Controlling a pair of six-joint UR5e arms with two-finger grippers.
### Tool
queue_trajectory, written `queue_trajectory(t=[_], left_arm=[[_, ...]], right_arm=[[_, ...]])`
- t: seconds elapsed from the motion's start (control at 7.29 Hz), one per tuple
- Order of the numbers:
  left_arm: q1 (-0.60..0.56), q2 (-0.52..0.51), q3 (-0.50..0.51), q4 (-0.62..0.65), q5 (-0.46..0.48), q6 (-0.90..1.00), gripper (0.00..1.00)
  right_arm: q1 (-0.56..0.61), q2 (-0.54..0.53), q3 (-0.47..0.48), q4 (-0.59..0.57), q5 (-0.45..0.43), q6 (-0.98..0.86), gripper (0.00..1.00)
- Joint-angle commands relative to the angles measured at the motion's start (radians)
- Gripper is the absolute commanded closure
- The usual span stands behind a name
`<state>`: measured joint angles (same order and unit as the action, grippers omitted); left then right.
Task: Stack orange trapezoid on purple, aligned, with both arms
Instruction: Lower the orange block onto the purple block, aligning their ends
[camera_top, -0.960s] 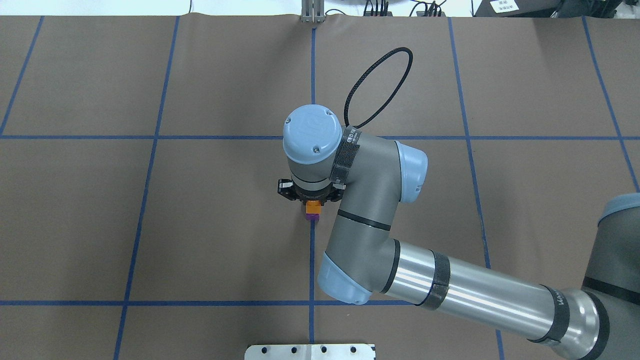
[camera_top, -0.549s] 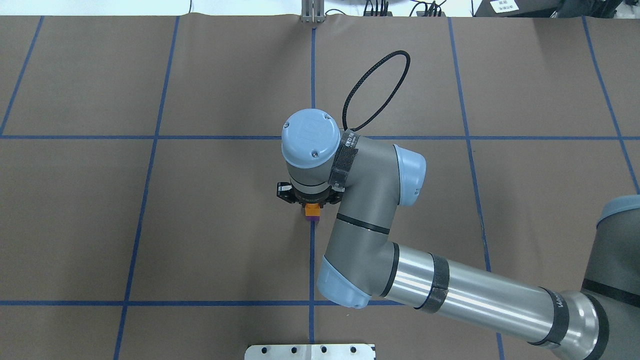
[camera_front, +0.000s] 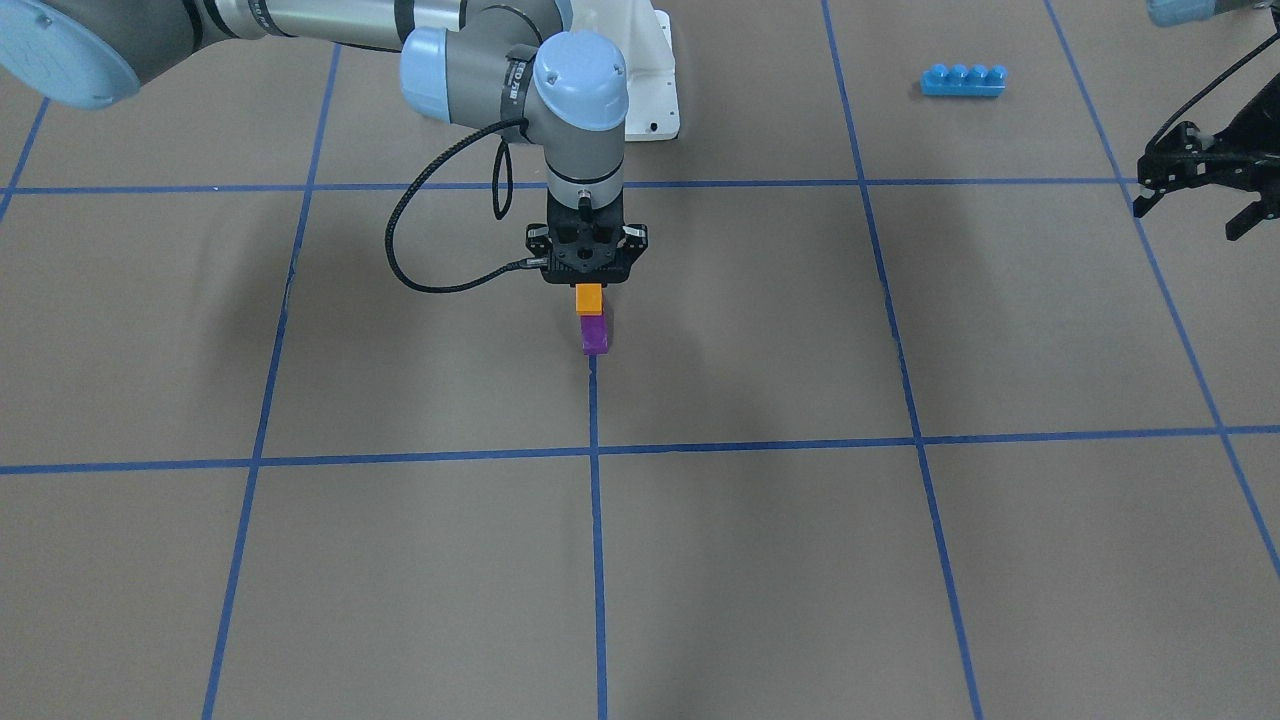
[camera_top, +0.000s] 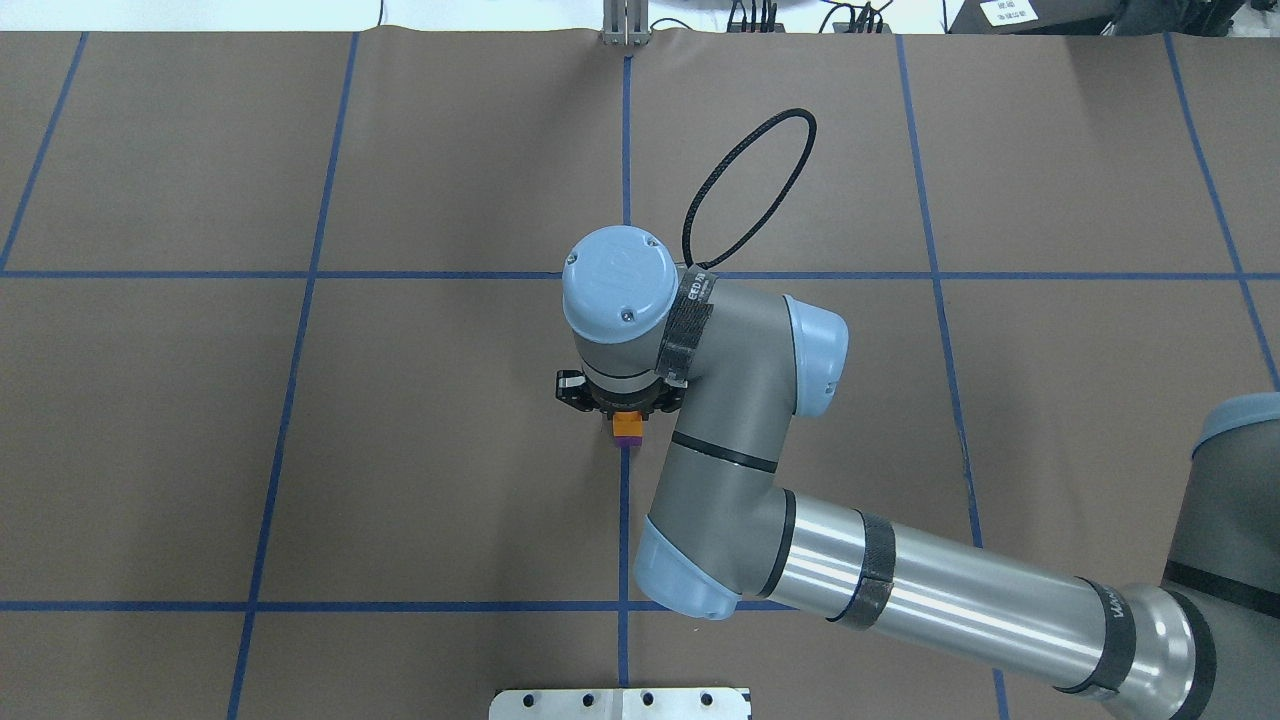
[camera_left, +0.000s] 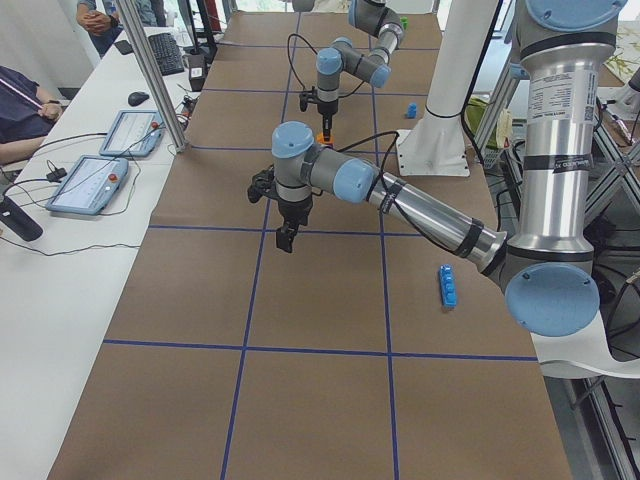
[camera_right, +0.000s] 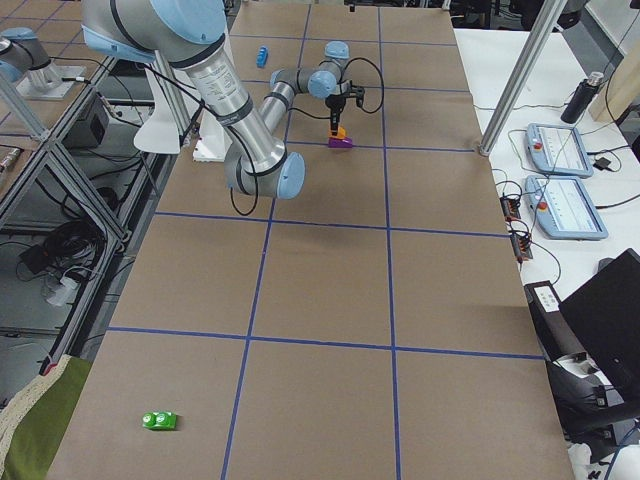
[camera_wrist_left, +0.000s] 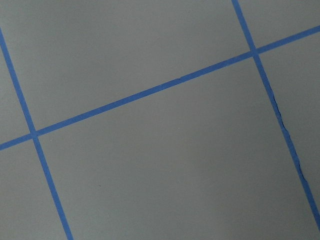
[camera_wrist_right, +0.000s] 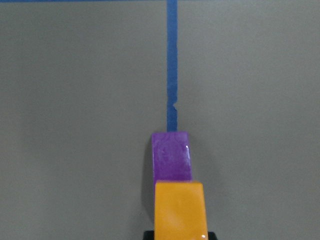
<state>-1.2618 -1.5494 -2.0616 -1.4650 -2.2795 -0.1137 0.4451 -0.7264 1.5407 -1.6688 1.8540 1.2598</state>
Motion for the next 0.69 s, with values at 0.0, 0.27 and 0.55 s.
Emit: queue_trajectory(t=[0.0,0.27,0.55], left_arm=[[0.001,-0.001,0.001,0.000,0.000,0.000,0.00],[0.001,-0.001,0.001,0.000,0.000,0.000,0.00],[-0.001,-0.001,0.001,0.000,0.000,0.000,0.00]], right_arm=[[-0.008,-0.001,-0.004,0.001,-0.012,-0.016,1.00],[-0.016,-0.002,-0.004,0.001,-0.029,-0.039,1.00],[-0.019,-0.002,-0.004,0.001,-0.029,-0.042,1.00]])
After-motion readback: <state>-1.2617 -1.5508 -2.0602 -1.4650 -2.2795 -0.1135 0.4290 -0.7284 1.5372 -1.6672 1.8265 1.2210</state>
